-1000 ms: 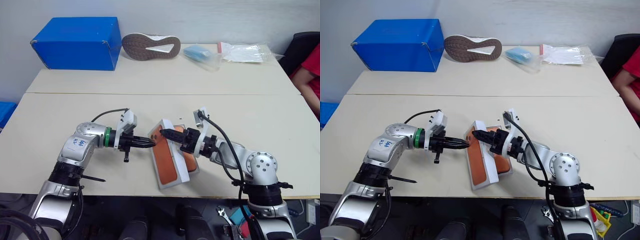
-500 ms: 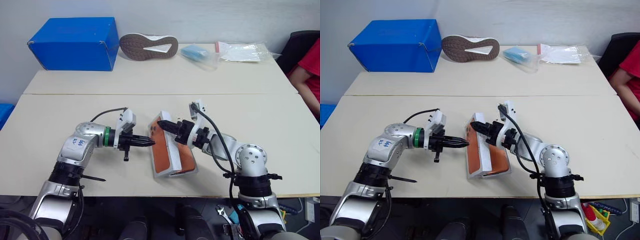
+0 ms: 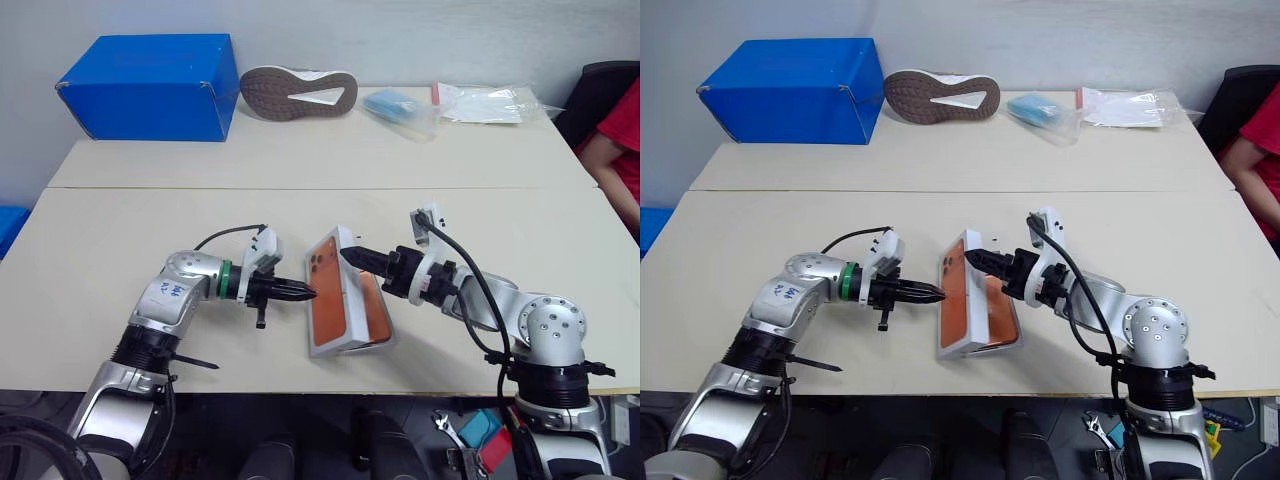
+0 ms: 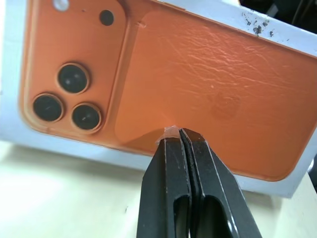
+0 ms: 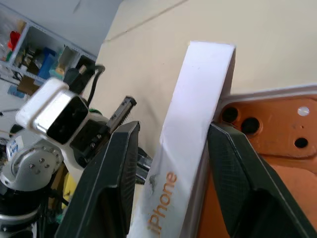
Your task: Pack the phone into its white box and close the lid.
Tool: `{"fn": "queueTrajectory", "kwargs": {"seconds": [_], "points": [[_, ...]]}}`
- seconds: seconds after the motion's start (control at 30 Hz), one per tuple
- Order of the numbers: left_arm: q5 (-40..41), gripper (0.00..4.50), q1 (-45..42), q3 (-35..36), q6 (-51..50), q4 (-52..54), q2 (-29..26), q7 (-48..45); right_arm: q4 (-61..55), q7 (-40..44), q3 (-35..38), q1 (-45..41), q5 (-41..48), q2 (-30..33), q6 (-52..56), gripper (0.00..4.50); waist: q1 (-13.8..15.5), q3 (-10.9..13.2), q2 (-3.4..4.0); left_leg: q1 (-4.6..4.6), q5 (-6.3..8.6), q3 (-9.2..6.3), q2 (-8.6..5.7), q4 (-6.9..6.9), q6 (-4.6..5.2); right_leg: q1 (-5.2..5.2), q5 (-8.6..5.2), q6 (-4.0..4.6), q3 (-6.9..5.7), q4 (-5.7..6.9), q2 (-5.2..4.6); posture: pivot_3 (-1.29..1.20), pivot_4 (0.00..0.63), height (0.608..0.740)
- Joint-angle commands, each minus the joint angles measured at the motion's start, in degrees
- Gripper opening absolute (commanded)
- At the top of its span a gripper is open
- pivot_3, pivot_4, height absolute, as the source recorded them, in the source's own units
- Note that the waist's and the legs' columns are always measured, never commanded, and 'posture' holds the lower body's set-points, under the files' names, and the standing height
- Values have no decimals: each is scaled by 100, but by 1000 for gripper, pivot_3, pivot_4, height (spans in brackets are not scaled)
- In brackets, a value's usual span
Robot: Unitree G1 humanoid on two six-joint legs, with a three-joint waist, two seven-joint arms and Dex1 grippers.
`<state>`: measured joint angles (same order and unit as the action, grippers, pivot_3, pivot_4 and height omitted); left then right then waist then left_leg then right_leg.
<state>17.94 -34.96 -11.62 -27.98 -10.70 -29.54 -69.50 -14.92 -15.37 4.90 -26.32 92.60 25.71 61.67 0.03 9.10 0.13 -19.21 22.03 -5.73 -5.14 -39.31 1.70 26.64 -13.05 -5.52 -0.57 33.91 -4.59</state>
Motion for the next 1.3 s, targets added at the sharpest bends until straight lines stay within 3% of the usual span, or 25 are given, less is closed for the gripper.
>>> {"fn": "queueTrajectory", "kwargs": {"seconds": [0.03, 0.27, 0.43, 0.57, 0.77, 0.8, 1.03, 1.3], "points": [[-29, 0, -144, -10, 139, -51, 39, -62, -537, 382, 109, 2, 15, 566, 171, 2098, 8, 0, 0, 0, 0, 0, -1, 0, 0, 0, 0, 0, 1, 0, 0, 0, 150, 740], [-60, 0, -231, -98, 200, -124, 124, -123, -1878, 2807, 897, 903, -727, 2341, 125, 2098, 143, 2, 2, -7, 6, 0, 1, 0, 10, -4, 1, -2, -2, -13, 0, 0, 150, 740], [-100, 0, -330, -124, 253, -226, 195, -167, -2456, 4024, 1273, 1687, -1374, 2947, -227, 2098, 166, 3, -1, -4, 8, 2, 0, -5, 14, -13, 4, -8, -1, -16, 0, 0, 150, 740], [-55, 0, -460, -6, 274, -306, -52, -439, -2812, 4594, 1019, 2281, -2338, 3014, -692, 2098, 152, 4, -2, -3, 8, 2, 1, -6, 13, -11, 4, -8, -1, -15, 0, 0, 150, 740], [-404, 0, -623, -129, 735, -892, -590, -939, -2863, 5531, 150, 2927, -4202, 3188, -1715, 145, 150, 4, -2, 2, 8, 6, -1, -8, 11, -10, 4, -8, 1, -10, 2, 0, 150, 740], [-574, 0, -648, -229, 955, -1052, -612, -938, -2817, 5702, -57, 3023, -4585, 3241, -1969, 67, 152, 4, -2, 1, 8, 6, -3, -8, 11, -10, 4, -8, 0, -10, 2, 0, 150, 740], [-1292, 0, -1155, -600, 1796, -2127, -5, -637, -2364, 6214, -976, 3070, -5915, 3043, -2863, 67, 287, 8, -9, -11, 12, 4, -11, -40, 18, -17, 7, -12, -18, -12, 2, 0, 150, 740], [-1541, 0, -1857, -602, 2315, -3182, 786, -527, -1944, 6084, -1361, 2826, -6586, 2486, -3062, 67, 296, 8, -12, -15, 18, 5, -11, -61, 18, -17, 9, -17, -32, -6, 2, 0, 150, 740]]}}
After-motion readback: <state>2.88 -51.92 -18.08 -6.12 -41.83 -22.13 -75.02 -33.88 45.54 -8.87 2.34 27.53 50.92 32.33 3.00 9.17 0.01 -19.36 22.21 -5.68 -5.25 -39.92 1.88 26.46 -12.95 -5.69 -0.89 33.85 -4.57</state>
